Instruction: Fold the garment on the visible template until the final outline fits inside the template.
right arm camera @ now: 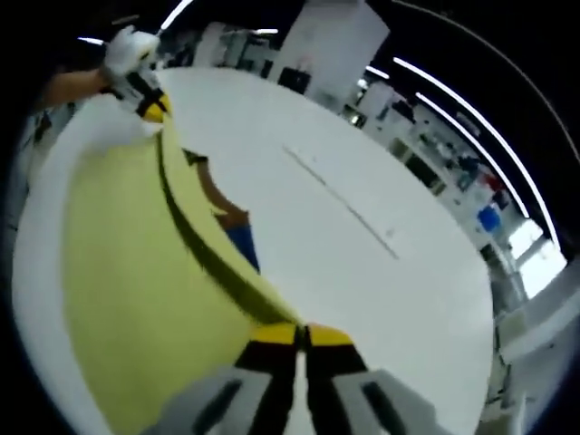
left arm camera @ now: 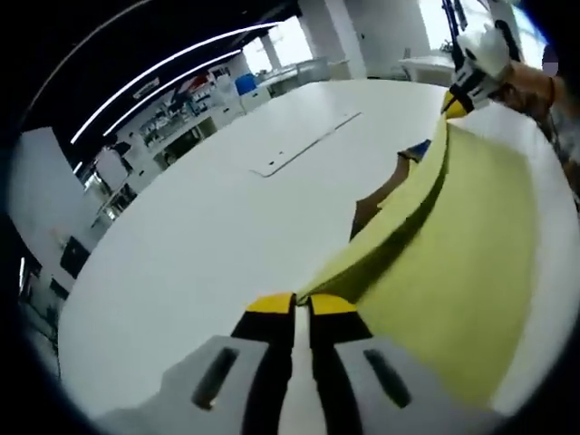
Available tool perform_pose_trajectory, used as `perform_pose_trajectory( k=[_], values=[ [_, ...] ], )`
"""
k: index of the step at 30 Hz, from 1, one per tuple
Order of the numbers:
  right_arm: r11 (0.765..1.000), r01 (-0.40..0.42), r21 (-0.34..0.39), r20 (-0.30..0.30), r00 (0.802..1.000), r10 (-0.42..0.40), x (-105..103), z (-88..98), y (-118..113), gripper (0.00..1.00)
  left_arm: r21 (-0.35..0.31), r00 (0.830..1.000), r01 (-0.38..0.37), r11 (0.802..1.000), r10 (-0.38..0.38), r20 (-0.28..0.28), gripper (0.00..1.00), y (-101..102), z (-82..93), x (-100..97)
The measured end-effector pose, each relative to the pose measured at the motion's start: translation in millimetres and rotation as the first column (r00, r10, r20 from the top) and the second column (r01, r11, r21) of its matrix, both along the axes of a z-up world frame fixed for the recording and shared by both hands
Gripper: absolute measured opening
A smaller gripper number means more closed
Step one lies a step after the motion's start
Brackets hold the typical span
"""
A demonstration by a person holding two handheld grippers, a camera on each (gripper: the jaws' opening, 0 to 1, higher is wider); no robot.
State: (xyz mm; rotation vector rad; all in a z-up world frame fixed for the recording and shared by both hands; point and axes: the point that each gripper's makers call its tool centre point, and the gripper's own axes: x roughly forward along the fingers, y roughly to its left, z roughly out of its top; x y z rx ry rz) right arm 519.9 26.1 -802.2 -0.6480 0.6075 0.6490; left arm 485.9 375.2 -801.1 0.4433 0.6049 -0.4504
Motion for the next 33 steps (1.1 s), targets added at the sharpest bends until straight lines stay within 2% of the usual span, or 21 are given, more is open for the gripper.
perform_pose_trajectory(
  k=[2, 3, 4, 6, 8, 11, 14, 15, 17, 20, 21, 22, 26, 29, 33],
  values=[
    [0.998, 0.032, 0.05, -0.009, 0.999, -0.031, 3.4, 0.0, 0.5, 0.0, -0.052, 0.999, -0.054, 0.997, 0.054, -0.006, 0.02, 2.1, 2.7, 0.6],
    [0.995, 0.054, 0.08, -0.014, 0.999, -0.053, 5.7, -0.7, 1.2, 0.0, -0.089, 0.995, -0.096, 0.991, 0.092, -0.046, 0.02, 4.3, -1.6, -0.5],
    [0.993, 0.063, 0.1, -0.026, 0.998, -0.061, 6.8, -2.9, 2.3, 0.0, -0.099, 0.992, -0.112, 0.989, 0.105, -0.067, 0.02, 6.9, -5.9, -0.6],
    [0.985, 0.097, 0.141, -0.038, 0.995, -0.092, 11.5, -7.3, 3.8, 0.0, -0.15, 0.985, -0.159, 0.976, 0.147, -0.09, 0.02, 8.5, -11.0, 1.7],
    [0.977, 0.136, 0.163, -0.068, 0.99, -0.127, 14.2, -14.9, 3.4, 0.0, -0.159, 0.982, -0.174, 0.972, 0.161, -0.096, 0.02, 10.1, -15.0, 3.9],
    [0.97, 0.164, 0.181, -0.064, 0.986, -0.155, 20.1, -20.5, 2.9, 0.0, -0.159, 0.98, -0.185, 0.97, 0.171, -0.099, 0.01, 8.9, -20.8, 5.3],
    [0.943, 0.23, 0.243, -0.083, 0.973, -0.216, 25.9, -20.8, 2.7, 0.01, -0.169, 0.974, -0.212, 0.962, 0.196, -0.111, 0.01, 14.0, -25.3, 9.1],
    [0.925, 0.261, 0.275, -0.097, 0.965, -0.243, 23.5, -19.4, 4.4, 0.02, -0.163, 0.972, -0.223, 0.961, 0.207, -0.108, 0.02, 15.9, -24.8, 7.5],
    [0.906, 0.28, 0.316, -0.122, 0.959, -0.254, 24.3, -18.0, 4.3, 0.09, -0.166, 0.972, -0.225, 0.96, 0.209, -0.109, 0.1, 15.8, -23.4, 3.9],
    [0.879, 0.307, 0.364, -0.161, 0.951, -0.265, 20.7, -14.2, 7.0, 0.25, -0.213, 0.969, -0.239, 0.947, 0.218, -0.117, 0.19, 17.4, -20.7, 0.9],
    [0.863, 0.328, 0.383, -0.189, 0.943, -0.274, 18.6, -14.2, 7.5, 0.3, -0.23, 0.968, -0.245, 0.942, 0.223, -0.117, 0.23, 17.0, -19.4, 0.2],
    [0.856, 0.336, 0.393, -0.202, 0.94, -0.276, 17.1, -13.8, 7.5, 0.37, -0.252, 0.967, -0.248, 0.935, 0.224, -0.123, 0.28, 15.6, -18.3, -2.3],
    [0.827, 0.358, 0.433, -0.255, 0.929, -0.268, 2.2, -7.9, 10.8, 0.53, -0.303, 0.964, -0.258, 0.917, 0.225, -0.14, 0.46, 11.2, -12.5, -14.4],
    [0.813, 0.357, 0.46, -0.282, 0.927, -0.248, -9.8, -2.9, 13.6, 0.64, -0.335, 0.966, -0.249, 0.909, 0.209, -0.149, 0.54, 10.2, -10.3, -21.7],
    [0.812, 0.342, 0.473, -0.303, 0.929, -0.214, -18.9, -0.9, 13.9, 0.76, -0.367, 0.974, -0.22, 0.904, 0.181, -0.138, 0.6, 7.5, -4.1, -35.7]
  ],
)
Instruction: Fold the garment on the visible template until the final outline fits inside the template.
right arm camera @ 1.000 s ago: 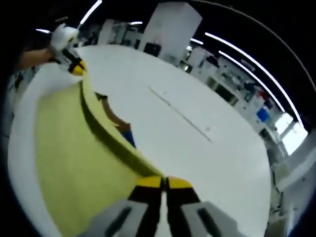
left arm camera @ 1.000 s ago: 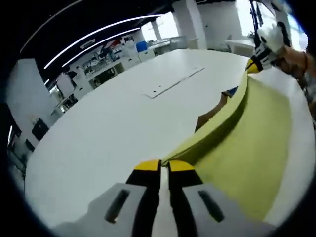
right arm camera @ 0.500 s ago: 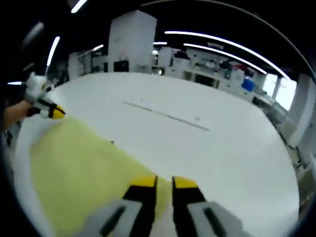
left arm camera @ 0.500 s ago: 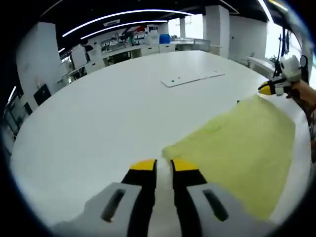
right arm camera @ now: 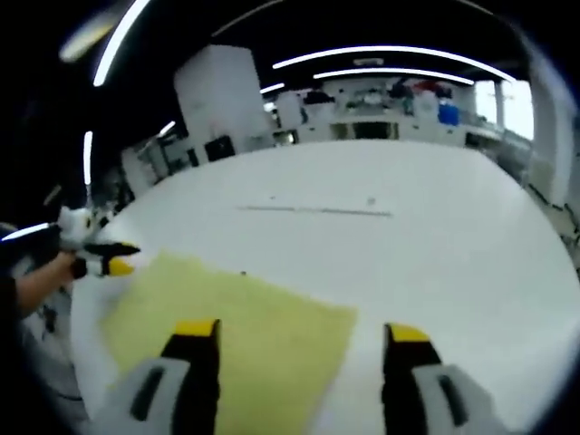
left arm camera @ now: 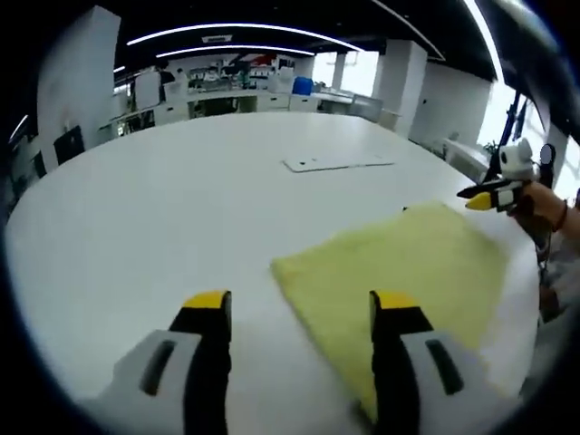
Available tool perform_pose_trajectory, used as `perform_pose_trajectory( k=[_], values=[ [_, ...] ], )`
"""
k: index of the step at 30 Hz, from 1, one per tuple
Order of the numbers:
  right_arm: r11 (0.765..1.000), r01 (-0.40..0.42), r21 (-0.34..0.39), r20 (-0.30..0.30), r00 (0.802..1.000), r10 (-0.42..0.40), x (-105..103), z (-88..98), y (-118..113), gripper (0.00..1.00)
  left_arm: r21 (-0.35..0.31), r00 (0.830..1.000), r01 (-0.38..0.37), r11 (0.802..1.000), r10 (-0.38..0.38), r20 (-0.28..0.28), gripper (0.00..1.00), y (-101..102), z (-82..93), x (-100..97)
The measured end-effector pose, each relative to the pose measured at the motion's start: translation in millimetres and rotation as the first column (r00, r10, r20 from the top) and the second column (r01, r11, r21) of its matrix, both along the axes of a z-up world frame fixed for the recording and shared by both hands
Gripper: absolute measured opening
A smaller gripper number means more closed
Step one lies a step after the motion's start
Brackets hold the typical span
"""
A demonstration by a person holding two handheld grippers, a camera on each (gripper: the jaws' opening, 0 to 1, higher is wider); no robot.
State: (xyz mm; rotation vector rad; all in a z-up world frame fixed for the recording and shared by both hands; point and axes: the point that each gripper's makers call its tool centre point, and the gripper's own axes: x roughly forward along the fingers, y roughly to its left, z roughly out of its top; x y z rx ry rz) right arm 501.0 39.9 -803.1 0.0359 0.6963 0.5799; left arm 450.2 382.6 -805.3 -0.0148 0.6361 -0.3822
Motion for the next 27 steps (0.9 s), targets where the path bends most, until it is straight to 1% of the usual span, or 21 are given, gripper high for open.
perform_pose_trajectory(
  k=[1, 4, 7, 8, 9, 12, 14, 15, 18, 20, 22, 24, 27],
  values=[
    [1.0, -0.008, 0.003, -0.002, 1.0, 0.008, -5.1, 1.4, 0.4, 0.78, 0.0, 1.0, 0.009, 1.0, -0.009, 0.009, 0.62, 1.8, 0.5, -2.4],
    [0.999, -0.04, 0.009, -0.012, 0.999, 0.04, -23.5, 5.1, 0.8, 0.83, -0.011, 0.999, 0.04, 0.999, -0.04, 0.011, 0.65, -8.3, 4.8, -19.1],
    [0.998, -0.061, 0.019, -0.025, 0.998, 0.061, -41.4, 8.0, 0.4, 0.84, -0.031, 0.997, 0.071, 0.997, -0.07, 0.011, 0.67, -11.2, 5.5, -30.9],
    [0.998, -0.067, 0.019, -0.028, 0.997, 0.067, -43.0, 6.8, -0.7, 0.84, -0.035, 0.997, 0.077, 0.996, -0.077, 0.011, 0.67, -12.2, 5.9, -33.3],
    [0.997, -0.074, 0.016, -0.03, 0.997, 0.074, -47.4, 7.2, -0.9, 0.84, -0.044, 0.996, 0.091, 0.995, -0.09, 0.013, 0.66, -17.0, 7.4, -40.8],
    [0.996, -0.091, 0.019, -0.035, 0.995, 0.092, -60.1, 9.6, -3.2, 0.84, -0.04, 0.994, 0.113, 0.993, -0.112, 0.016, 0.66, -18.0, 7.7, -51.6],
    [0.995, -0.101, 0.014, -0.042, 0.994, 0.101, -68.2, 9.9, -6.2, 0.83, -0.059, 0.993, 0.122, 0.991, -0.122, 0.009, 0.65, -21.7, 8.8, -61.7],
    [0.994, -0.104, 0.014, -0.044, 0.994, 0.105, -71.9, 10.3, -7.4, 0.82, -0.07, 0.992, 0.126, 0.99, -0.126, 0.006, 0.65, -22.3, 8.9, -65.8],
    [0.992, -0.125, 0.013, -0.054, 0.991, 0.125, -87.5, 11.0, -9.3, 0.8, -0.074, 0.991, 0.13, 0.989, -0.13, 0.002, 0.63, -22.4, 7.3, -76.0],
    [0.989, -0.148, 0.012, -0.068, 0.986, 0.149, -97.0, 8.3, -8.7, 0.79, -0.106, 0.993, 0.112, 0.988, -0.115, -0.017, 0.6, -23.6, 5.5, -85.1],
    [0.986, -0.164, 0.002, -0.079, 0.983, 0.164, -104.8, 5.5, -9.0, 0.77, -0.128, 0.993, 0.112, 0.986, -0.114, -0.012, 0.58, -25.9, 6.5, -93.4],
    [0.982, -0.187, -0.003, -0.087, 0.979, 0.186, -111.7, 1.9, -10.7, 0.7, -0.123, 0.993, 0.113, 0.986, -0.117, -0.024, 0.55, -25.7, 3.6, -100.5],
    [0.982, -0.189, -0.001, -0.102, 0.977, 0.188, -126.0, -0.6, -12.8, 0.62, -0.1, 0.989, 0.139, 0.985, -0.143, -0.037, 0.49, -28.5, 0.2, -116.3]
  ],
)
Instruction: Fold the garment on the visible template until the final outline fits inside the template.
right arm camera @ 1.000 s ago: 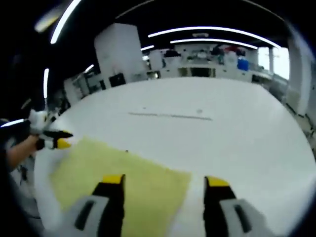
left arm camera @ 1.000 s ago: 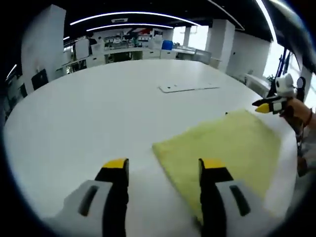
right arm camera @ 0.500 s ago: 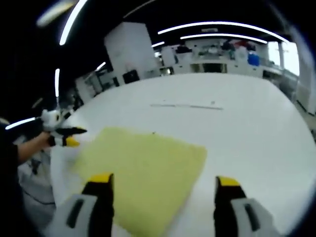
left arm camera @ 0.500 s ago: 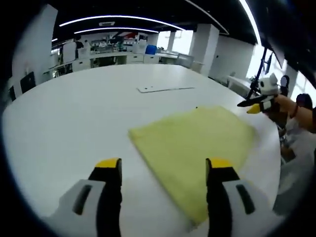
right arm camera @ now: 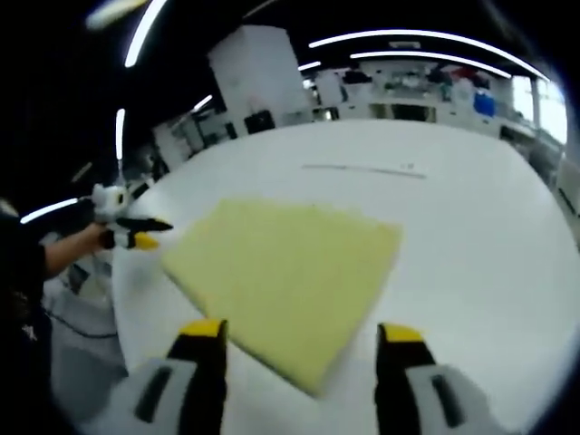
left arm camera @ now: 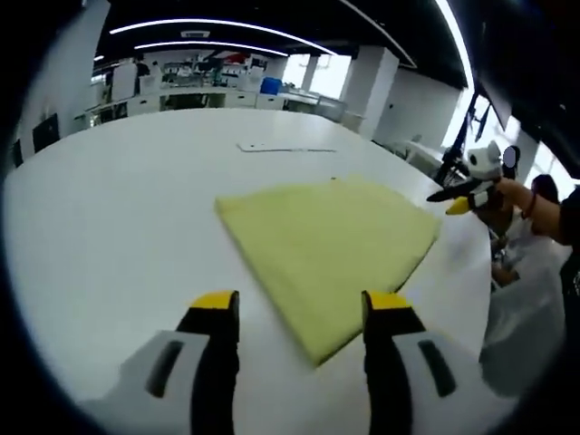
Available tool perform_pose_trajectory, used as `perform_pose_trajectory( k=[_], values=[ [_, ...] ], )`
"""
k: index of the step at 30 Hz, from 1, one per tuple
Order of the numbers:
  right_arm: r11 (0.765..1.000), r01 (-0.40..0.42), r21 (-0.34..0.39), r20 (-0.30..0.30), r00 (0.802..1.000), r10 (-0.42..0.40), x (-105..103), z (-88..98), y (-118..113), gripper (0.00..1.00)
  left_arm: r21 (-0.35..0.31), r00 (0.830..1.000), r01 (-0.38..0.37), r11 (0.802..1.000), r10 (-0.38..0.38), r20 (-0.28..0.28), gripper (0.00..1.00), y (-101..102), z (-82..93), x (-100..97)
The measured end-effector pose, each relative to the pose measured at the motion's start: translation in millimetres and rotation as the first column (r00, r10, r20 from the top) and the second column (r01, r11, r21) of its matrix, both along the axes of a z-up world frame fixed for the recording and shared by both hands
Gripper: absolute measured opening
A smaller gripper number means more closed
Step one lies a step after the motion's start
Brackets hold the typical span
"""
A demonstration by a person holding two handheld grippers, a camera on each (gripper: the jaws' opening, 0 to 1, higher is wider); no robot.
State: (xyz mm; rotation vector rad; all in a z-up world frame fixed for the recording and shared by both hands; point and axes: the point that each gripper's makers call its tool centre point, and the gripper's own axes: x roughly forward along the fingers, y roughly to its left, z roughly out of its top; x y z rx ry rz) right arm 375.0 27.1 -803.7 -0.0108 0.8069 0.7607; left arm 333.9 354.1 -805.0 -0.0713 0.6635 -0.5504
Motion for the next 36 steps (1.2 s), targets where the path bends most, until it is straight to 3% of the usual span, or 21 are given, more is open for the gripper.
perform_pose_trajectory(
  k=[5, 14, 21, 29, 36],
  values=[
    [1.0, 0.024, -0.016, -0.015, 1.0, -0.024, -10.3, -9.0, -7.5, 0.53, 0.001, 0.999, 0.011, 1.0, -0.011, -0.035, 0.34, -0.1, -8.3, -11.2],
    [0.999, 0.043, -0.028, -0.038, 0.998, -0.044, -22.9, -20.6, -17.1, 0.34, -0.005, 0.998, -0.01, 1.0, 0.01, -0.06, 0.25, 4.2, -21.8, -22.4],
    [0.999, 0.046, -0.017, -0.045, 0.998, -0.047, -24.2, -28.1, -20.7, 0.12, -0.009, 0.996, -0.024, 1.0, 0.023, -0.08, 0.15, 3.3, -26.7, -25.7],
    [0.998, 0.062, -0.019, -0.04, 0.997, -0.062, -25.0, -34.1, -23.7, 0.0, -0.018, 0.995, -0.039, 0.999, 0.038, -0.088, 0.06, 0.8, -29.6, -28.7],
    [0.998, -0.013, -0.064, 0.035, 0.999, 0.015, -27.4, -30.2, -19.8, 0.0, -0.032, 0.993, -0.05, 0.998, 0.046, -0.112, 0.01, 0.3, -33.9, -30.0]
  ],
)
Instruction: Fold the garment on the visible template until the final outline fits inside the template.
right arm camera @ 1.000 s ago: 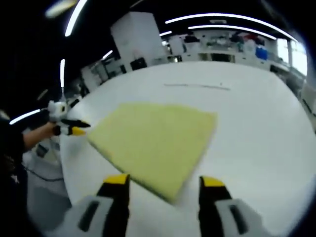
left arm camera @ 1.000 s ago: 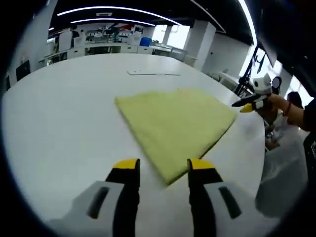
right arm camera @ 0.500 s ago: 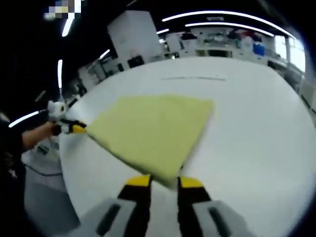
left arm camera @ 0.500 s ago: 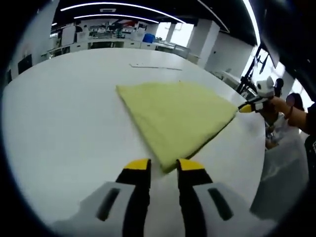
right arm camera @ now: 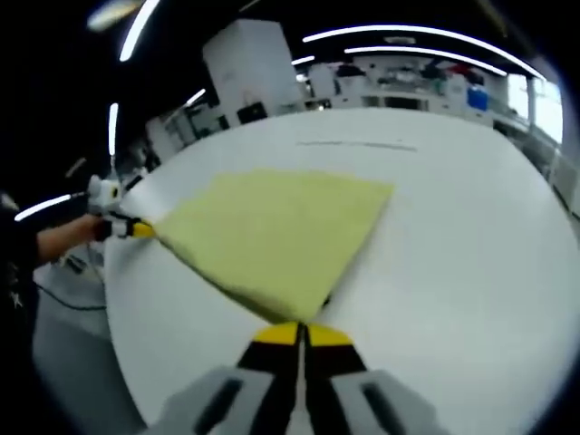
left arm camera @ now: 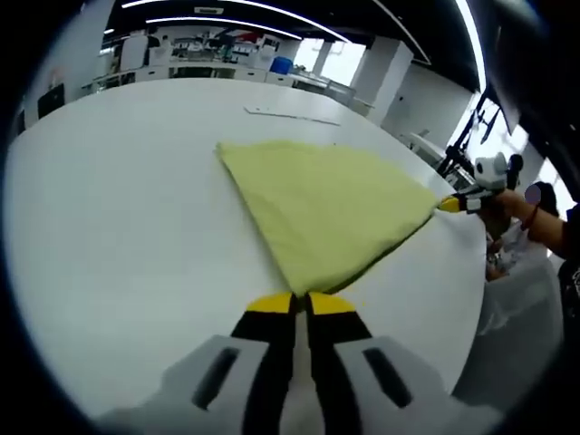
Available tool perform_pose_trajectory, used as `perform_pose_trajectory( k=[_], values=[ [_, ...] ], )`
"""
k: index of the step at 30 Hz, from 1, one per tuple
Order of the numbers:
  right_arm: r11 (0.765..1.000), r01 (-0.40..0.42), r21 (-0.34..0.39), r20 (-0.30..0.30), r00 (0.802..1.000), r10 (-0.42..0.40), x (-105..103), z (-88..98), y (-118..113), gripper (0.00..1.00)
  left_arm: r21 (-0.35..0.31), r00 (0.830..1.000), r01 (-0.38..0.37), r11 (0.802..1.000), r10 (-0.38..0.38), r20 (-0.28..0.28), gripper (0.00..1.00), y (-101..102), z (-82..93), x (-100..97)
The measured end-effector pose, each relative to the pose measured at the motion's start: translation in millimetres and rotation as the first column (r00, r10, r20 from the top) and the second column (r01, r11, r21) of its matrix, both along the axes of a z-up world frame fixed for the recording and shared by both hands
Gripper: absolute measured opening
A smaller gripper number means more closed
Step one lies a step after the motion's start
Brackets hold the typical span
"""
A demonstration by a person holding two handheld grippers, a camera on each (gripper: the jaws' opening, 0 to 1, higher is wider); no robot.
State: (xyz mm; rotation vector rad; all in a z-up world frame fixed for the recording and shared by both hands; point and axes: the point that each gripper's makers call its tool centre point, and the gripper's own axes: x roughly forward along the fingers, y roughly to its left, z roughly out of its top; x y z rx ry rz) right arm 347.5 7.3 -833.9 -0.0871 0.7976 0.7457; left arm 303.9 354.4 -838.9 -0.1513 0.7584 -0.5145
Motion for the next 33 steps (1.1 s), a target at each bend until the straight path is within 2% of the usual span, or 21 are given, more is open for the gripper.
perform_pose_trajectory(
  k=[9, 16, 23, 33],
  values=[
    [0.998, -0.053, -0.018, 0.024, 0.998, 0.053, -9.1, 2.3, -1.9, 0.0, 0.033, 1.0, 0.024, 0.999, -0.024, 0.013, 0.0, 1.6, -0.6, -3.3],
    [0.999, -0.052, -0.015, 0.016, 0.999, 0.052, -14.6, 3.3, -5.0, 0.0, 0.044, 0.999, 0.04, 0.998, -0.041, 0.012, 0.0, 1.4, -0.7, -10.1],
    [0.999, -0.046, -0.008, 0.0, 0.999, 0.046, -28.9, 4.7, -7.8, 0.0, 0.076, 0.997, 0.075, 0.994, -0.076, 0.018, 0.0, -2.1, 1.6, -22.0],
    [0.999, -0.035, -0.004, -0.004, 0.999, 0.035, -34.3, 5.1, -11.1, 0.0, 0.082, 0.995, 0.095, 0.992, -0.096, 0.004, 0.0, -5.6, 2.3, -29.6]
  ],
)
